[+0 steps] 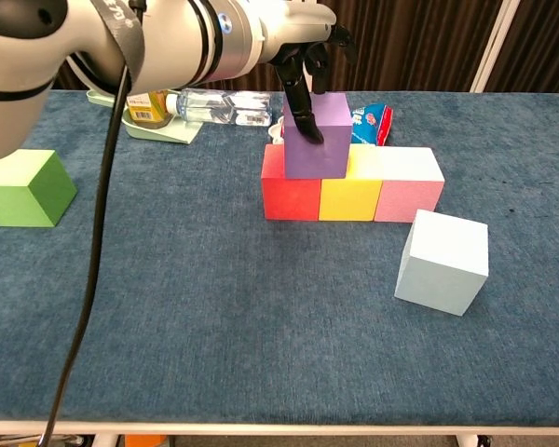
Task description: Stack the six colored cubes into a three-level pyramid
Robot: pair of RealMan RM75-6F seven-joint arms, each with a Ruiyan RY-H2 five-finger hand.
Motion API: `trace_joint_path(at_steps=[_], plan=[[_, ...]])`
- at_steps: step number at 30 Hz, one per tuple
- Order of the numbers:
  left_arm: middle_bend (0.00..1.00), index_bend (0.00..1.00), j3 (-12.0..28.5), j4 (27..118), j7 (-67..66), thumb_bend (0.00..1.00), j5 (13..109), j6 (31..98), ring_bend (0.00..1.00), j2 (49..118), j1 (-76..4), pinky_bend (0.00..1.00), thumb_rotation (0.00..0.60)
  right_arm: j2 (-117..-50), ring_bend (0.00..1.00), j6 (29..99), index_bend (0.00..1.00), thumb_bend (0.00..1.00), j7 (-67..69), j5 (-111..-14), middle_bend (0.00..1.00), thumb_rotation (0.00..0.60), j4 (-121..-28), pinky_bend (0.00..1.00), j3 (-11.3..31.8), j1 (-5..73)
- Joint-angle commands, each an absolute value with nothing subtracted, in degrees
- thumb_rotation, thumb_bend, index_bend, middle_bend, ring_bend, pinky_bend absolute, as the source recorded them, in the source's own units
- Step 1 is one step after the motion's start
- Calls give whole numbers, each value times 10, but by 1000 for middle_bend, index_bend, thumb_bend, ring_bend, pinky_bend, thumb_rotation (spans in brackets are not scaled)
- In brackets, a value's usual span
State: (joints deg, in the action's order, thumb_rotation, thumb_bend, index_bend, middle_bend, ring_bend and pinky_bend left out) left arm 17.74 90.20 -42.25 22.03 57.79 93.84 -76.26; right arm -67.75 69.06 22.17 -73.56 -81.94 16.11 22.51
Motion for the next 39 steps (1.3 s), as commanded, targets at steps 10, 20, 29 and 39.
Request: trace_joint_path(at_steps=[10,20,29,39], plan=[[231,110,176,912,-408,141,232,574,202,931,-756,236,600,-676,0,689,0,26,226,-741,96,600,-817,0,158,225],[213,105,168,998,-422,107,231,602,165,868,-739,237,600,-669,0,689,0,26,217,-747,93,600,-832,0,154,224],[205,105,90,1071,-317,104,419,688,114,757,-602,212,600,-644,0,675,0,23,163,-767,132,600,-886,0,125,221],[197,106,21,1056,-163,97,589,688,112,683,-486,211,600,-657,0,669,0,14,19,-738,165,600,-1014,0,93,216]])
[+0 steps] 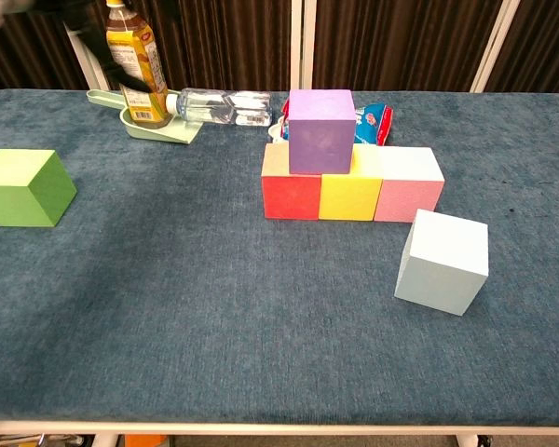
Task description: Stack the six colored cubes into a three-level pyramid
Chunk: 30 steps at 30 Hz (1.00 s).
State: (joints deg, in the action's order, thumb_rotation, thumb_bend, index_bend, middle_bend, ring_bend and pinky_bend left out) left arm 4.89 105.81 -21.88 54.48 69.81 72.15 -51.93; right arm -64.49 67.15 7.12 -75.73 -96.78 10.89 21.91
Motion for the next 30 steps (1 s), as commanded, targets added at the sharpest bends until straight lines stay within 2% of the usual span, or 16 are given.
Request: trace_joint_path(at_steps=[1,9,14,17,21,30], plan=[[196,106,19,1053,-153,94,597,683,112,678,-480,211,600,-660,0,669,0,14,6,-733,166,600,-1025,0,90,215],[196,106,9,1023,-76,54,664,661,112,658,-439,210,600,-709,0,696,0,12,-93,-702,166,600,-1089,0,67,203],[192,106,9,1012,-49,47,691,652,98,650,-422,209,600,-754,0,716,0,7,-141,-695,167,600,-1101,0,51,195],[176,106,5,1011,-46,36,695,625,75,632,-421,206,600,-772,0,716,0,4,-163,-682,164,600,-1105,0,44,194],[161,106,8,1017,-31,29,689,598,58,608,-417,205,600,-788,0,725,0,3,-182,-676,163,600,-1113,0,41,191],[160,106,14,1020,-8,20,701,582,58,583,-397,205,600,-792,0,735,0,1,-197,-689,163,600,-1140,0,28,182]])
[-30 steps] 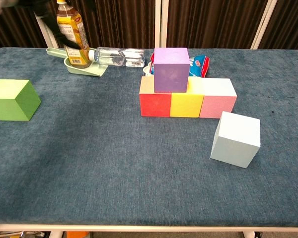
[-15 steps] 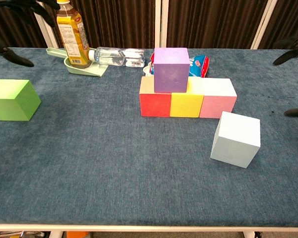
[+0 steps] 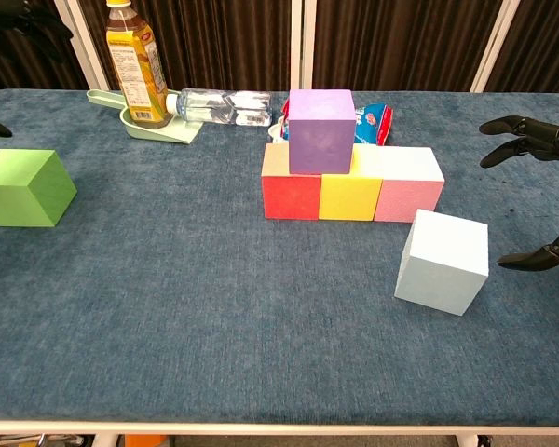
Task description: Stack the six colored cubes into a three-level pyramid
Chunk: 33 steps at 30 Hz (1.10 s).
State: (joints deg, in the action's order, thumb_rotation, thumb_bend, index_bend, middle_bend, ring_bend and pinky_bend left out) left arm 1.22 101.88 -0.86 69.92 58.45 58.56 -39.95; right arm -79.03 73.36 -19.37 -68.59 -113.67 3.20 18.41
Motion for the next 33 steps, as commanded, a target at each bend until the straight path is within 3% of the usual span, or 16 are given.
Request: trace_joint_path(at_steps=[1,22,33], plan=[[160,106,15,1020,-8,20,701,581,58,582,-395,205,600,-794,0,734,0,1,-200,-690,163,600,-1140,0,26,182],[160,106,30,1002,-9,4,710,560,58,590,-372,205,600,-865,0,702,0,8,-217,-650,183,600,-1071,0,35,200],[156,106,35,997,-2,0,713,549,57,594,-363,206,600,-886,0,741,0,121,-250,-656,372,600,-1057,0,41,190]])
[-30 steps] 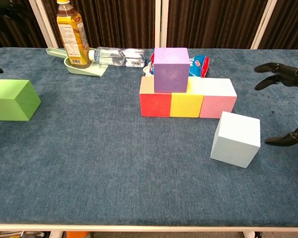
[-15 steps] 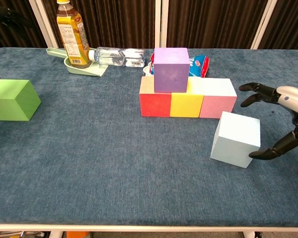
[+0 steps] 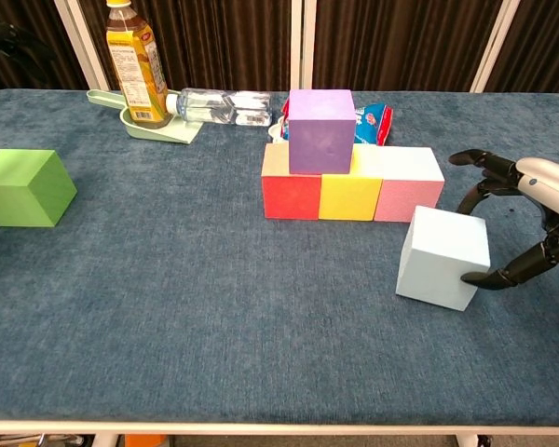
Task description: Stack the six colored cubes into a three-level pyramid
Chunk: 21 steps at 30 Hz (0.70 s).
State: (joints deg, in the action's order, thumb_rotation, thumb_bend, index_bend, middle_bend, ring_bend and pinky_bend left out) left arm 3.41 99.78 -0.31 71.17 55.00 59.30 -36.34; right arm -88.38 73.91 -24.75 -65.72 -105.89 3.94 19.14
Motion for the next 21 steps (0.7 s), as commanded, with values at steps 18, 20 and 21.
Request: trace_joint_path(at_steps=[18,20,21], plan=[[154,106,40,1021,8,0,747,577,58,588,-336,206,600,-725,27,743,0,197,-251,-739,441,600,-1194,0,67,205],[154,106,39,1024,10,0,758,589,58,591,-330,206,600,-690,27,710,0,197,-225,-731,447,600,-1197,0,88,226],[154,106,38,1024,11,0,762,594,58,592,-327,206,600,-678,27,695,0,197,-217,-727,450,600,-1191,0,97,236]])
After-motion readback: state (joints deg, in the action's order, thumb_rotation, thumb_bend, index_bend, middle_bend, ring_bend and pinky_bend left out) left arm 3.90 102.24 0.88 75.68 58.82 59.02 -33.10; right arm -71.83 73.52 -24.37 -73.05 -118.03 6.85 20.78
